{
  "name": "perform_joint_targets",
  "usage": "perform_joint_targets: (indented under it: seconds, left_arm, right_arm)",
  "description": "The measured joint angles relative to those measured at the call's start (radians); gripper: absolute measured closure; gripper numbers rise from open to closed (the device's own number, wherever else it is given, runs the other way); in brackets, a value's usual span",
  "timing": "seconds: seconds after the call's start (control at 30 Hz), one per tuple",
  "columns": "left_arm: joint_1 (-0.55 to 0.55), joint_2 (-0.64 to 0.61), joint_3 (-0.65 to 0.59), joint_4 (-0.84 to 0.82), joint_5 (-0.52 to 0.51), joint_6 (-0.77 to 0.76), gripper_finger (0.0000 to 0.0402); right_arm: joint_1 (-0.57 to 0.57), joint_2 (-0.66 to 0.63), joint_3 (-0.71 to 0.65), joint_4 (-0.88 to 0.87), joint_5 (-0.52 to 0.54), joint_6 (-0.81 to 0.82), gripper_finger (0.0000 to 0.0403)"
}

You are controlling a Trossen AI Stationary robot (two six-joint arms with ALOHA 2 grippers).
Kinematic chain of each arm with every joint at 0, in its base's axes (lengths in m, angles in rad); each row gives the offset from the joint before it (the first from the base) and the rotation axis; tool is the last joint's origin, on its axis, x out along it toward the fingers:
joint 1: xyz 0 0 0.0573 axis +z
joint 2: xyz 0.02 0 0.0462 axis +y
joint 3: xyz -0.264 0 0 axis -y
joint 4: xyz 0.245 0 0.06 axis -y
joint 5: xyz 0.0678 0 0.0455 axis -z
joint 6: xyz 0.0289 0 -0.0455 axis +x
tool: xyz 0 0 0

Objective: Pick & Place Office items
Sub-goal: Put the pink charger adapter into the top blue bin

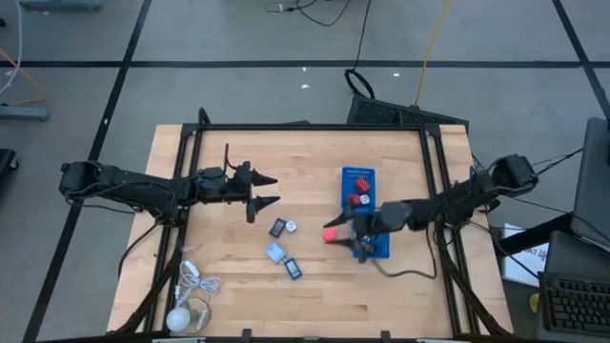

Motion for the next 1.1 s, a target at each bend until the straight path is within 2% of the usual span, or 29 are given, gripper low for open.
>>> perform_joint_targets:
  seconds: [0.17, 0.3, 0.5, 0.7, 0.8, 1.1]
  left_arm:
    - [0.000, 0.000, 0.000, 0.000, 0.000, 0.003, 0.0121]
    - [0.000, 0.000, 0.000, 0.000, 0.000, 0.004, 0.0127]
    - [0.000, 0.000, 0.000, -0.001, 0.000, 0.003, 0.0123]
    - [0.000, 0.000, 0.000, -0.009, 0.001, 0.002, 0.0126]
    - [0.000, 0.000, 0.000, -0.009, 0.002, 0.002, 0.0128]
    - [0.000, 0.000, 0.000, -0.008, 0.002, 0.002, 0.0114]
  right_arm:
    - [0.033, 0.095, 0.204, -0.407, 0.061, -0.011, 0.0167]
    - [0.029, 0.185, 0.329, -0.691, 0.063, -0.060, 0.0155]
    - [-0.013, 0.274, 0.382, -0.799, 0.058, -0.082, 0.0167]
    - [-0.035, 0.282, 0.381, -0.900, 0.045, -0.082, 0.0176]
    - [-0.034, 0.282, 0.381, -0.908, 0.001, -0.082, 0.0176]
    - [-0.041, 0.330, 0.375, -0.910, 0.007, -0.098, 0.0178]
